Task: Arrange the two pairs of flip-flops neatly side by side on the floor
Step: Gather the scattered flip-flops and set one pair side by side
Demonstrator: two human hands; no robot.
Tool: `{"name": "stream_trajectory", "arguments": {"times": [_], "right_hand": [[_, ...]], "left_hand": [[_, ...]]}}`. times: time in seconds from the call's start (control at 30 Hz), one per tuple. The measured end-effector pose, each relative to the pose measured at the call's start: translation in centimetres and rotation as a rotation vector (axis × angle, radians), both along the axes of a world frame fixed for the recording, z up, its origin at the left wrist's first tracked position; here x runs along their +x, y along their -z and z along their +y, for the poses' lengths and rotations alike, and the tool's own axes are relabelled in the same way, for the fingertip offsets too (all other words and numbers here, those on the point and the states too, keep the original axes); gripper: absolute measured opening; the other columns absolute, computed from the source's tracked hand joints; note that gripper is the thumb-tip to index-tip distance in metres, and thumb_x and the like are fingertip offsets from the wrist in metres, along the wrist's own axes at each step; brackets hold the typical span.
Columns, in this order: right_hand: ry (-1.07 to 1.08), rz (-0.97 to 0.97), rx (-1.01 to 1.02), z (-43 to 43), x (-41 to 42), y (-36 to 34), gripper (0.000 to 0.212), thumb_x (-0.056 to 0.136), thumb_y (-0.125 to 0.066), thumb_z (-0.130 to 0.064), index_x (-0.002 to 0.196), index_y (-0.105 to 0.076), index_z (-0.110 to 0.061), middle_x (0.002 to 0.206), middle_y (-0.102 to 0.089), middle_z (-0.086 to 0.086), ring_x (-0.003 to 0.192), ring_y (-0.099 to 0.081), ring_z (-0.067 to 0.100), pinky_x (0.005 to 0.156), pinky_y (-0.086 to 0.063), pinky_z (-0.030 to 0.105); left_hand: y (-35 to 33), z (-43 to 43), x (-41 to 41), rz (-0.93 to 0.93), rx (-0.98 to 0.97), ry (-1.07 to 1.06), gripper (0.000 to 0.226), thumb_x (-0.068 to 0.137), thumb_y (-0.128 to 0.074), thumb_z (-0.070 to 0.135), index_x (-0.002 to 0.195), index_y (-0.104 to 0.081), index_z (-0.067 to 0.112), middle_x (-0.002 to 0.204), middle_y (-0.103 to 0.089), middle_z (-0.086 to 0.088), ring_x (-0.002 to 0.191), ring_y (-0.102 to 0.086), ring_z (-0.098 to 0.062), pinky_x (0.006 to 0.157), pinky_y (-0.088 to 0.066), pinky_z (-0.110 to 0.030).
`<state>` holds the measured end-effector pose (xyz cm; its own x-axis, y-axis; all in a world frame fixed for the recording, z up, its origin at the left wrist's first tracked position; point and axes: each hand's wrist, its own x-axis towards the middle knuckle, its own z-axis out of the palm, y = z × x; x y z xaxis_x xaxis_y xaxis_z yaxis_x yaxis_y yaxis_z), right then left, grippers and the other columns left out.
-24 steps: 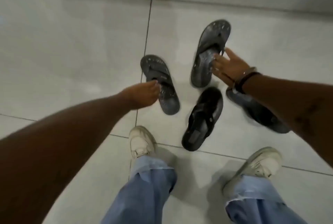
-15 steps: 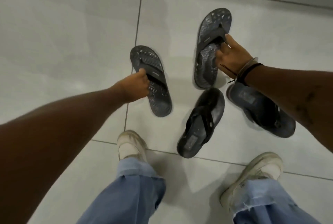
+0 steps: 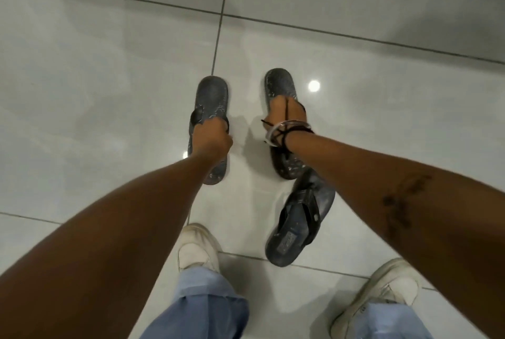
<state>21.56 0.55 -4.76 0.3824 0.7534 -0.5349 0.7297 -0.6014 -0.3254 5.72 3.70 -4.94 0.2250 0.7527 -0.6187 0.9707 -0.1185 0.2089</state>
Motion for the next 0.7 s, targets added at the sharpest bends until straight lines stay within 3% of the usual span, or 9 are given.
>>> {"name": "stream_trajectory", "arguments": {"times": [0.07, 0.17, 0.23, 0.3, 0.37, 0.43, 0.57, 0.63, 0.7], "right_hand": [[0.128, 0.098, -0.067, 0.8, -2.1, 0.6, 0.027, 0.089, -0.059, -0.017, 0.112, -0.063, -0.003, 0.119, -0.064, 0.021, 0.111, -0.061, 0.036, 0.096, -0.051, 0.042], [0.300, 0.115, -0.050, 0.8, -4.7, 1.5, 0.024, 0.093, -0.055, -0.017, 0.108, -0.065, -0.003, 0.113, -0.069, 0.019, 0.106, -0.065, 0.036, 0.093, -0.054, 0.047], [0.398, 0.170, -0.031, 0.1, -6.2, 1.9, 0.025, 0.096, -0.049, -0.016, 0.112, -0.063, -0.002, 0.118, -0.067, 0.019, 0.111, -0.062, 0.035, 0.099, -0.050, 0.044], [0.446, 0.251, -0.002, -0.8, -6.5, 1.7, 0.023, 0.096, -0.047, -0.017, 0.104, -0.064, -0.003, 0.112, -0.066, 0.020, 0.106, -0.061, 0.033, 0.100, -0.047, 0.042], [0.400, 0.311, 0.003, -1.4, -6.0, 1.4, 0.013, 0.097, -0.050, -0.022, 0.087, -0.056, -0.015, 0.095, -0.055, 0.014, 0.090, -0.051, 0.024, 0.090, -0.046, 0.034], [0.271, 0.388, -0.038, -2.5, -4.5, 0.9, 0.018, 0.095, -0.057, -0.020, 0.089, -0.040, -0.017, 0.095, -0.039, 0.007, 0.088, -0.036, 0.017, 0.078, -0.033, 0.026], [0.336, 0.326, 0.138, -7.5, -0.1, -1.0, 0.018, 0.086, -0.062, -0.015, 0.069, -0.057, -0.012, 0.078, -0.056, 0.013, 0.073, -0.052, 0.023, 0.066, -0.041, 0.030], [0.446, 0.292, 0.108, -11.4, 3.3, -1.5, 0.015, 0.089, -0.059, -0.014, 0.088, -0.070, -0.003, 0.100, -0.066, 0.020, 0.092, -0.061, 0.031, 0.079, -0.048, 0.034], [0.448, 0.212, -0.091, -15.9, 6.6, -1.2, 0.026, 0.093, -0.057, -0.016, 0.115, -0.064, -0.003, 0.125, -0.058, 0.021, 0.115, -0.055, 0.034, 0.094, -0.045, 0.037]], "left_hand": [[0.0, 0.1, 0.2, -0.011, -0.002, -0.009, 0.014, 0.087, -0.061, 0.010, 0.076, -0.067, 0.003, 0.080, -0.069, -0.015, 0.078, -0.064, -0.033, 0.078, -0.053, -0.036], [0.3, -0.1, 0.1, -0.024, 0.023, 0.038, 0.018, 0.087, -0.060, 0.011, 0.070, -0.064, 0.009, 0.077, -0.069, -0.013, 0.077, -0.063, -0.033, 0.081, -0.052, -0.039], [0.5, -0.5, -0.3, -0.019, 0.046, 0.094, 0.018, 0.089, -0.058, 0.011, 0.072, -0.065, 0.011, 0.077, -0.069, -0.012, 0.079, -0.063, -0.033, 0.081, -0.050, -0.040], [0.6, -0.8, -0.5, -0.022, 0.076, 0.134, 0.017, 0.090, -0.057, 0.012, 0.080, -0.070, 0.008, 0.082, -0.070, -0.012, 0.083, -0.063, -0.032, 0.083, -0.050, -0.041], [0.5, -1.1, -0.7, -0.019, 0.074, 0.123, 0.018, 0.092, -0.056, 0.014, 0.089, -0.072, 0.008, 0.089, -0.071, -0.014, 0.088, -0.064, -0.034, 0.088, -0.049, -0.042], [-0.2, -1.8, -0.4, -0.009, 0.091, 0.087, 0.020, 0.094, -0.053, 0.015, 0.094, -0.071, 0.007, 0.095, -0.071, -0.017, 0.090, -0.064, -0.036, 0.088, -0.052, -0.043], [-2.9, -4.7, 2.3, -0.085, 0.339, -0.061, 0.025, 0.094, -0.051, 0.019, 0.098, -0.067, 0.000, 0.103, -0.067, -0.023, 0.090, -0.064, -0.040, 0.083, -0.054, -0.044], [-4.5, -7.1, 4.8, -0.056, 0.287, -0.218, 0.030, 0.095, -0.047, 0.021, 0.101, -0.067, 0.000, 0.108, -0.066, -0.023, 0.096, -0.064, -0.040, 0.087, -0.053, -0.044], [-5.0, -10.4, 6.9, 0.018, 0.071, -0.485, 0.035, 0.099, -0.044, 0.024, 0.114, -0.064, 0.000, 0.118, -0.065, -0.021, 0.108, -0.062, -0.038, 0.082, -0.053, -0.038]]}}
